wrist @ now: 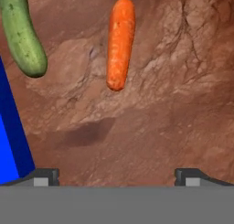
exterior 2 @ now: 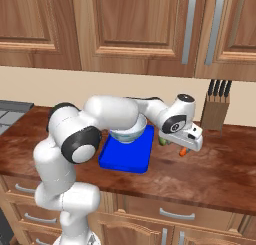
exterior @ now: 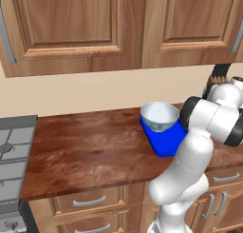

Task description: Place the two vegetables and bowl onto the tray for setting up a vegetable dip station.

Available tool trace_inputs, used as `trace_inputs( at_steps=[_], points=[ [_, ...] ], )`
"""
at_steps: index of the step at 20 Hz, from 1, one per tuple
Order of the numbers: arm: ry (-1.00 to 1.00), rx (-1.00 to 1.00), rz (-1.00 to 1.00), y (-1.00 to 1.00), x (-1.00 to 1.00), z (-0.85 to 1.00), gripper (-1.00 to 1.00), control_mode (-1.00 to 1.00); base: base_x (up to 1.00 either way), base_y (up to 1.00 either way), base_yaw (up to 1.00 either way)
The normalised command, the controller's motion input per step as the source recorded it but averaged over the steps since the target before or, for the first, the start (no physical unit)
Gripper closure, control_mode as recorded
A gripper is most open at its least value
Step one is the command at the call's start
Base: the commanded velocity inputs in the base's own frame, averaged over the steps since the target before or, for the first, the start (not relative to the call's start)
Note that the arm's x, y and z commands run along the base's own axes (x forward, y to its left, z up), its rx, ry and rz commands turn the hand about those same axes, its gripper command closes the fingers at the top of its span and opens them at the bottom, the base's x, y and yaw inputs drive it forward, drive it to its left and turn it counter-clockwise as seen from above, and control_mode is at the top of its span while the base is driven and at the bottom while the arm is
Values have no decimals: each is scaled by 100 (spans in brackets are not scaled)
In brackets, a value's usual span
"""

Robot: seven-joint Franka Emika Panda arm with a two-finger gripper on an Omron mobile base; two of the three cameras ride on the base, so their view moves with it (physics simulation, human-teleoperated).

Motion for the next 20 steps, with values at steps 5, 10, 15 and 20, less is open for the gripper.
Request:
trace_inputs(
  at_steps=[5, 10, 15, 20],
  points=[
    [2, 5, 0, -17, 35, -19, -100, -100, 0, 0, 0],
    [2, 4, 0, -19, 35, -16, -100, -100, 0, 0, 0],
    [3, 1, 0, -12, 33, -19, -100, -100, 0, 0, 0],
    [1, 0, 0, -6, 32, -23, -100, -100, 0, 0, 0]
  ],
)
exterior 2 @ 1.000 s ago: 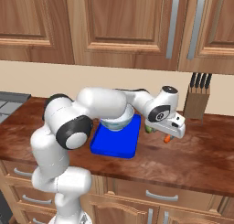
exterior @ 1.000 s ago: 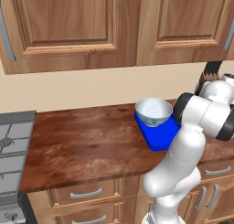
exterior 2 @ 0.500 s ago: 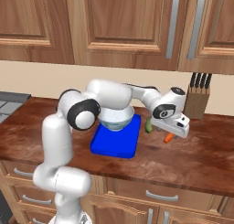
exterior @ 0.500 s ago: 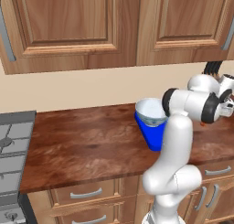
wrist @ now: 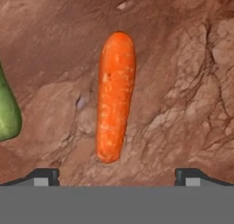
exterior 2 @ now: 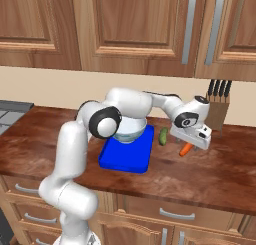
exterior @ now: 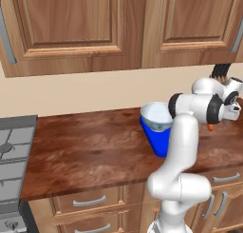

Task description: Place the two vegetables and bowl onto the tray for setting up a vegetable dip station.

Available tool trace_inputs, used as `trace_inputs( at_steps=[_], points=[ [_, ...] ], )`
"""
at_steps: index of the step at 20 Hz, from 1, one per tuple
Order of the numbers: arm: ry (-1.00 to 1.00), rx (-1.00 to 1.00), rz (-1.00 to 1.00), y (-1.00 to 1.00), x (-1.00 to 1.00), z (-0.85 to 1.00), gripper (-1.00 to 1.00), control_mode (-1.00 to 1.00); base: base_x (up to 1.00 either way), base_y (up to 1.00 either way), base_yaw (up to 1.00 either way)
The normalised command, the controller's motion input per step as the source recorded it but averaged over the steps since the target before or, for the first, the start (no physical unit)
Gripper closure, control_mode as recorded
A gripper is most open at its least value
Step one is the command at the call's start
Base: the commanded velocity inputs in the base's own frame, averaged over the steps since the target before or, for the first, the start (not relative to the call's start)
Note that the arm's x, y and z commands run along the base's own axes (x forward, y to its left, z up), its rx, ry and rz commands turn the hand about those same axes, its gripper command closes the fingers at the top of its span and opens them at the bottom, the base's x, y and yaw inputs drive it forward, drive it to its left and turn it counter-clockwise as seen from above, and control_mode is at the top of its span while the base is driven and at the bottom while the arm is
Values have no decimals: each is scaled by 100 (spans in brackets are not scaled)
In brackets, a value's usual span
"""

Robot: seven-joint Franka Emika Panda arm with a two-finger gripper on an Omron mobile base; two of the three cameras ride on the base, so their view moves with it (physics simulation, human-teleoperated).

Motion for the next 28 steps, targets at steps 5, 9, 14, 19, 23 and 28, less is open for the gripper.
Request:
trace_inputs(
  at_steps=[5, 9, 14, 19, 23, 28],
  points=[
    [0, 0, 0, 0, 34, -24, -100, -100, 0, 0, 0],
    [0, 0, 0, 0, 23, -27, -100, -100, 0, 0, 0],
    [0, 0, 0, -3, 11, -25, -100, -100, 0, 0, 0],
    [1, 0, 0, -3, 15, -27, -100, -100, 0, 0, 0],
    [2, 0, 0, -1, 13, -24, -100, -100, 0, 0, 0],
    [1, 0, 0, -2, 8, -19, 100, -100, 0, 0, 0]
  ],
)
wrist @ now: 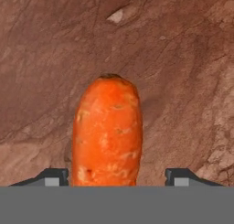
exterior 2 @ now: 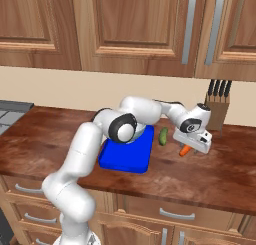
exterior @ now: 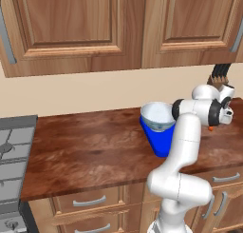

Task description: Place the two vegetables and bowl onto the tray for setting up a vegetable dip station.

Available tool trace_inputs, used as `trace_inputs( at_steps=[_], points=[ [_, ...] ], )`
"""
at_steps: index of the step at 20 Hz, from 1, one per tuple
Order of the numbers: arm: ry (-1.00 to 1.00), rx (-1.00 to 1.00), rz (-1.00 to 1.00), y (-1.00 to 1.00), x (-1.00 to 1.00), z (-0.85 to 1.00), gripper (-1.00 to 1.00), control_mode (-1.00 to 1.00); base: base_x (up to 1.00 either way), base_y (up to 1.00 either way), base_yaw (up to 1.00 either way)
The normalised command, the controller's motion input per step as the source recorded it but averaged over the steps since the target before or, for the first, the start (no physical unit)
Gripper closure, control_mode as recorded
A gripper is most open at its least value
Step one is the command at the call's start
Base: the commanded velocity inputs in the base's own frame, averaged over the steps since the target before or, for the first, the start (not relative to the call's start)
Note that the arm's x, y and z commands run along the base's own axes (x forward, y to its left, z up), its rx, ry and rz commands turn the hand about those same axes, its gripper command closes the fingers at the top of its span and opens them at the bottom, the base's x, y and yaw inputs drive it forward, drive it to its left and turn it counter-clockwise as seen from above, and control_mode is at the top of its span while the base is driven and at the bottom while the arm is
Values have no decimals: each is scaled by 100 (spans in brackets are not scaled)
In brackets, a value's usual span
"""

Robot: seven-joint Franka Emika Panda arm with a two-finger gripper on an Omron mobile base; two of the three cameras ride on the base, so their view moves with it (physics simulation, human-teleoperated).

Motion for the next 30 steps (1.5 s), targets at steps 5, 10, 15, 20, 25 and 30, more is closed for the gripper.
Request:
trace_inputs(
  at_steps=[5, 10, 15, 20, 25, 30],
  points=[
    [0, 0, 0, -10, -11, 0, 100, -100, 0, 0, 0],
    [0, 0, 0, -1, -18, 7, 100, -100, 0, 0, 0],
    [0, 0, 0, 0, -38, 21, 100, -100, 0, 0, 0],
    [-2, 0, 0, 4, -42, 26, 100, -100, 0, 0, 0],
    [-7, 0, 0, 22, -45, 21, 100, -100, 0, 0, 0],
    [-2, 0, 0, 24, -39, 22, 100, -100, 0, 0, 0]
  ],
)
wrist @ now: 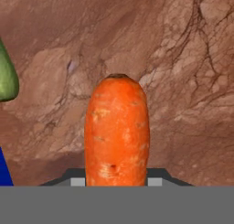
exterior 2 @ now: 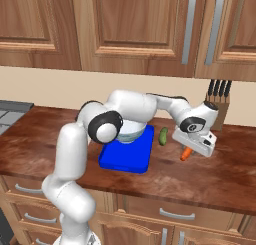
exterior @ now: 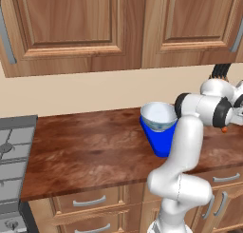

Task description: Place the two vegetables and bowl onto the tray for setting up a vegetable dip station.

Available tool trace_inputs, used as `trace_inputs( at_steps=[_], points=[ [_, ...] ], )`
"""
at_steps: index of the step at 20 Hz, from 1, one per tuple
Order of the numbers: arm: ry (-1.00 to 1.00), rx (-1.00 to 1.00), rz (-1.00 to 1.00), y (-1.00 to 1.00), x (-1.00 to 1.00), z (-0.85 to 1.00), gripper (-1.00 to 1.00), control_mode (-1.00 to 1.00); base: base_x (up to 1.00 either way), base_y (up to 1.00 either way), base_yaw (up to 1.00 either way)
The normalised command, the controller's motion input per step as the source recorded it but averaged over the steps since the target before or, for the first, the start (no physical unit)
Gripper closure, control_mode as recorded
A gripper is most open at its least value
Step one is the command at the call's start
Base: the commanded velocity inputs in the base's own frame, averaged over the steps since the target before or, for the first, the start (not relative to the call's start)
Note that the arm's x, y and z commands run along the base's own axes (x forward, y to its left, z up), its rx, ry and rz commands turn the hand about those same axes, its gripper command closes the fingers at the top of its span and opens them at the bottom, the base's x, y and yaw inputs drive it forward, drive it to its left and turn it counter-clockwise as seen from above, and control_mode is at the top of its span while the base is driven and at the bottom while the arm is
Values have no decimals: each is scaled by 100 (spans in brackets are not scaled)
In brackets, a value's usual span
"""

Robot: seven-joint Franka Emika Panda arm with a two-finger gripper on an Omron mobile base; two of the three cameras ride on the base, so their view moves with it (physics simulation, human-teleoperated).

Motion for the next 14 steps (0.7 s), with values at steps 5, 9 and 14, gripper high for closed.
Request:
trace_inputs(
  at_steps=[5, 9, 14],
  points=[
    [-1, 0, 0, 25, -39, 27, 100, -100, 0, 0, 0],
    [-5, 0, -6, 28, -36, 28, 100, -100, 0, 0, 0],
    [-5, 0, -11, 31, -37, 20, 100, -100, 0, 0, 0]
  ],
)
